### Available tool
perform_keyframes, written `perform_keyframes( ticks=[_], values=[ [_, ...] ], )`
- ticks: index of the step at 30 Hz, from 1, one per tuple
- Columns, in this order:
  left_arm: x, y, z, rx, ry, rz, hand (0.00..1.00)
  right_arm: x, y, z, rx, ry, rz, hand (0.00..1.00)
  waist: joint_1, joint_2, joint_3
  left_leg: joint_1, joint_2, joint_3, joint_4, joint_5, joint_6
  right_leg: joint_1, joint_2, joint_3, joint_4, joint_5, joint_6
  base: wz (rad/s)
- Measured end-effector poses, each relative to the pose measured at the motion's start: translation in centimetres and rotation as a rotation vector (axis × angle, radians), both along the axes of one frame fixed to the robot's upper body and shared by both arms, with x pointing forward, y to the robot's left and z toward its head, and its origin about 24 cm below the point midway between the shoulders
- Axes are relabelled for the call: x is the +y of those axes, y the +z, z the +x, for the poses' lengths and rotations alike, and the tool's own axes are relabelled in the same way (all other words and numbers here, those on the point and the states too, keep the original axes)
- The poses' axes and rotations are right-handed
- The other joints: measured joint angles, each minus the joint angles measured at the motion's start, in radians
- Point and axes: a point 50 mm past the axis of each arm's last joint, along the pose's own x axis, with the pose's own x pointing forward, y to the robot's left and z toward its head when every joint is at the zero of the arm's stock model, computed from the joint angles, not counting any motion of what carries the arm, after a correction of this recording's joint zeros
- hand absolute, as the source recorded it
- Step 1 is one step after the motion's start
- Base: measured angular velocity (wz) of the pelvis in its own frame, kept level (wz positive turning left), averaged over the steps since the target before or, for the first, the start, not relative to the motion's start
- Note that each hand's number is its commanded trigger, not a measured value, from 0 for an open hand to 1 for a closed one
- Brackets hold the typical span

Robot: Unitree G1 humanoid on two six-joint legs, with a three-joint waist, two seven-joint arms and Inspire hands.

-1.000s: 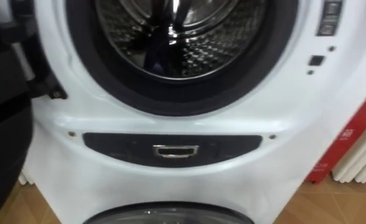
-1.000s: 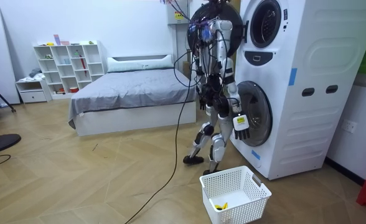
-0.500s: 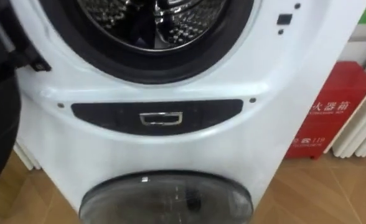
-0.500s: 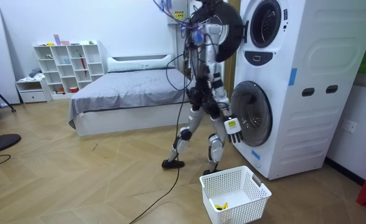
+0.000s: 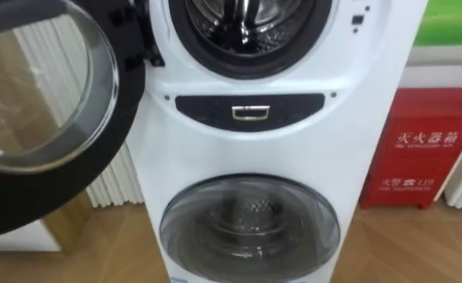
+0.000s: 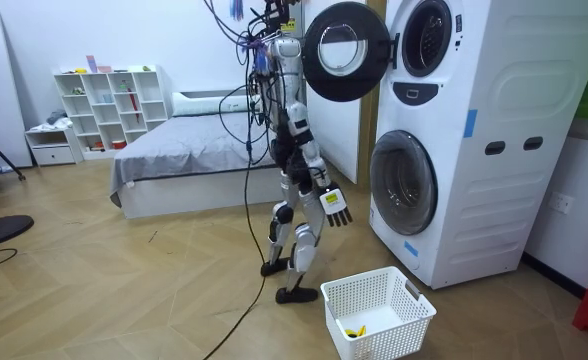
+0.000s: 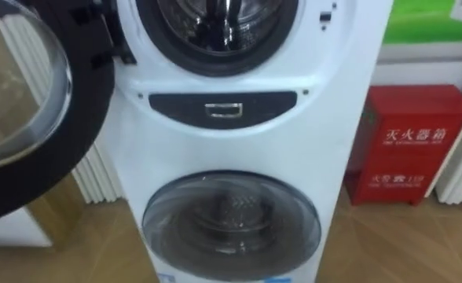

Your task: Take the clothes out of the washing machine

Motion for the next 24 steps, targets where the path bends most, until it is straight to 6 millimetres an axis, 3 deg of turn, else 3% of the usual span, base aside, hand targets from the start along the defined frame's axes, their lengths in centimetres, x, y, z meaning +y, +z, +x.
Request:
perform_keyframes(
  ticks=[4,8,10,16,24],
  values=[
    [0.4,0.1,-0.1,-0.023,0.046,0.001,0.0,0.3,-0.1,-0.1,0.007,0.038,0.012,0.0,0.016,-0.01,0.0039,-0.003,0.028,-0.008,-0.015,0.017,-0.013,0.015,0.043,0.001,-0.082,0.056,-0.027,-0.24],
    [0.3,0.1,0.2,-0.043,0.061,-0.003,0.0,0.3,-0.1,-0.1,0.006,0.031,0.006,0.0,0.014,-0.018,0.0034,-0.023,0.033,-0.028,-0.017,0.019,-0.016,0.014,0.057,-0.006,-0.115,0.066,-0.029,0.05],
    [0.2,0.2,0.3,-0.053,0.076,-0.008,0.0,0.3,-0.1,-0.1,0.004,0.028,0.003,0.0,0.014,-0.018,0.0005,-0.033,0.032,-0.043,-0.016,0.019,-0.016,0.016,0.057,-0.019,-0.127,0.067,-0.027,0.22],
    [0.2,0.3,0.8,-0.077,0.067,-0.002,0.0,0.5,0.1,1.2,-0.022,0.072,-0.012,0.0,0.016,-0.03,0.0059,-0.044,0.032,-0.11,-0.017,0.019,-0.016,0.029,0.061,-0.039,-0.136,0.067,-0.027,0.11],
    [0.4,0.4,1.6,-0.092,0.047,0.001,0.0,0.4,0.2,1.9,-0.036,0.09,-0.042,0.0,0.009,-0.046,0.0143,-0.029,0.028,-0.14,-0.042,0.019,-0.016,0.055,0.058,-0.043,-0.162,0.069,-0.024,0.03]
  ],
)
